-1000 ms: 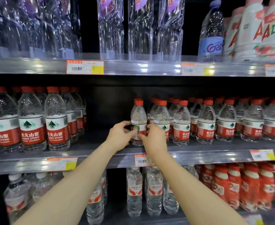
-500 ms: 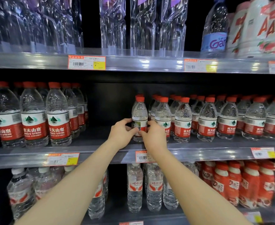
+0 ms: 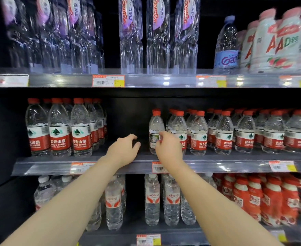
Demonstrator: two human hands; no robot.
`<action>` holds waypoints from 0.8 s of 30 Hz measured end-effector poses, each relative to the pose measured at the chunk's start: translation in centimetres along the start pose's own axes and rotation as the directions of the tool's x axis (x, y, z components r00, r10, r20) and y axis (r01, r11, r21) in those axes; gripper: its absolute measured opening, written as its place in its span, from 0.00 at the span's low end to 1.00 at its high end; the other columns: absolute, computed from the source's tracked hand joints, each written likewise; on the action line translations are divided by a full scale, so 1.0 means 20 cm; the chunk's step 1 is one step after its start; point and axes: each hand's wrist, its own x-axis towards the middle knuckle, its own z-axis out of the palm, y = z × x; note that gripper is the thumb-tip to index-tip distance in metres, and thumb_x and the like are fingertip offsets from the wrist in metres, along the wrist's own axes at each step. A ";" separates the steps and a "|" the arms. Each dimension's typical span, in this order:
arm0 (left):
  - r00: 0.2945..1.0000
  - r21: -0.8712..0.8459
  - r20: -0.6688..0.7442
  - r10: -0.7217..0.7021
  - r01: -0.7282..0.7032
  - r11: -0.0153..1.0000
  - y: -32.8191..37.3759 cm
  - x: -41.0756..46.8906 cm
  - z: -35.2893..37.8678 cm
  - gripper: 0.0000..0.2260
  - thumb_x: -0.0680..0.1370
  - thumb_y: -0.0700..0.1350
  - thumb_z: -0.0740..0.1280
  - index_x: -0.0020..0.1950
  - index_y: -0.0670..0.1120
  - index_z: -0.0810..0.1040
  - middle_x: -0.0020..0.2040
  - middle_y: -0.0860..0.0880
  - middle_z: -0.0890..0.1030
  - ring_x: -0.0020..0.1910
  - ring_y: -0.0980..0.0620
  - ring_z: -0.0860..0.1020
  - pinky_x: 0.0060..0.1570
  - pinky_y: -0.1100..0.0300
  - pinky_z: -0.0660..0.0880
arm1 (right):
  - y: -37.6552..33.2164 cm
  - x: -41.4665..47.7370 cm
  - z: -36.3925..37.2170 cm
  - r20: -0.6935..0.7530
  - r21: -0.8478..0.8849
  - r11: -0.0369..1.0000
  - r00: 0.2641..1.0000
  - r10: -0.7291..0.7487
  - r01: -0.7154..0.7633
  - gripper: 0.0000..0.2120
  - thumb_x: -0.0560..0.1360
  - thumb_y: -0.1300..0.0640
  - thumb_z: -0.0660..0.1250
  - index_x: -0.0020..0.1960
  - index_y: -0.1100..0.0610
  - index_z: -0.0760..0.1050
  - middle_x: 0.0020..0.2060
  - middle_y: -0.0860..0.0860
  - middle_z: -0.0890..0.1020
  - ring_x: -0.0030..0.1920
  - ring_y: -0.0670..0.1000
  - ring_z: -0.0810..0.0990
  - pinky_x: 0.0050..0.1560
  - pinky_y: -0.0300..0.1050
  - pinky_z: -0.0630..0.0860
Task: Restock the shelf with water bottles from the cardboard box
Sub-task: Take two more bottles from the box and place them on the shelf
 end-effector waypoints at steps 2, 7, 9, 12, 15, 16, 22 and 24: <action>0.999 0.159 0.024 0.047 -0.050 0.986 -0.05 -0.06 -0.05 0.20 0.84 0.59 0.58 0.74 0.54 0.71 0.60 0.45 0.84 0.57 0.40 0.82 0.54 0.49 0.79 | -0.03 -0.02 0.02 0.048 -0.019 0.999 0.998 -0.040 0.041 0.15 0.78 0.60 0.64 0.63 0.55 0.78 0.56 0.55 0.83 0.57 0.59 0.82 0.56 0.52 0.79; 0.994 0.313 0.100 0.043 -0.072 0.947 -0.12 -0.07 -0.11 0.21 0.85 0.57 0.57 0.76 0.52 0.71 0.64 0.46 0.82 0.60 0.42 0.81 0.56 0.49 0.78 | -0.17 0.01 0.09 0.156 -0.089 0.974 0.969 -0.194 0.209 0.19 0.81 0.59 0.60 0.71 0.53 0.75 0.61 0.53 0.82 0.61 0.56 0.80 0.56 0.50 0.78; 0.993 0.323 0.116 0.028 -0.064 0.944 -0.13 -0.05 -0.15 0.21 0.85 0.55 0.58 0.76 0.50 0.71 0.65 0.46 0.82 0.60 0.42 0.81 0.55 0.49 0.78 | -0.25 0.04 0.09 0.226 -0.083 0.971 0.954 -0.200 0.223 0.21 0.80 0.60 0.60 0.73 0.54 0.73 0.64 0.52 0.80 0.63 0.56 0.79 0.57 0.51 0.78; 0.989 0.219 0.133 -0.064 0.034 0.975 -0.08 -0.04 -0.23 0.21 0.84 0.53 0.60 0.77 0.49 0.70 0.65 0.44 0.82 0.60 0.41 0.81 0.54 0.50 0.77 | -0.33 0.05 0.04 0.351 -0.120 0.962 0.917 -0.190 0.246 0.21 0.80 0.60 0.62 0.73 0.56 0.72 0.65 0.53 0.78 0.64 0.55 0.78 0.57 0.51 0.78; 0.980 0.150 0.179 -0.082 0.056 0.987 0.01 -0.06 -0.36 0.24 0.83 0.53 0.61 0.79 0.47 0.70 0.66 0.42 0.81 0.64 0.41 0.79 0.63 0.49 0.75 | -0.40 0.03 -0.11 0.487 -0.214 0.925 0.855 -0.177 0.313 0.21 0.80 0.59 0.62 0.73 0.59 0.70 0.64 0.55 0.77 0.63 0.56 0.76 0.61 0.48 0.73; 0.973 0.257 0.224 -0.051 -0.008 0.966 0.04 -0.08 -0.41 0.26 0.83 0.55 0.60 0.80 0.47 0.68 0.70 0.42 0.78 0.68 0.41 0.76 0.69 0.48 0.71 | -0.43 0.04 -0.18 0.528 -0.243 0.910 0.833 -0.168 0.337 0.23 0.80 0.58 0.62 0.74 0.59 0.68 0.65 0.56 0.76 0.65 0.56 0.74 0.64 0.48 0.71; 0.868 0.602 0.496 -0.013 -0.333 0.726 0.35 -0.26 -0.94 0.32 0.82 0.60 0.57 0.83 0.45 0.60 0.80 0.40 0.64 0.79 0.39 0.61 0.80 0.44 0.54 | -0.65 0.03 -0.83 0.618 -0.324 0.936 0.780 0.097 0.140 0.21 0.78 0.57 0.64 0.70 0.57 0.71 0.63 0.57 0.77 0.62 0.61 0.76 0.57 0.51 0.74; 0.862 0.597 0.505 -0.038 -0.317 0.737 0.49 -0.32 -1.15 0.31 0.81 0.60 0.56 0.81 0.46 0.63 0.76 0.42 0.70 0.75 0.42 0.67 0.77 0.46 0.59 | -0.74 0.00 -1.12 0.650 -0.353 0.931 0.740 0.172 0.094 0.23 0.78 0.55 0.65 0.71 0.57 0.70 0.64 0.58 0.77 0.63 0.61 0.76 0.58 0.52 0.75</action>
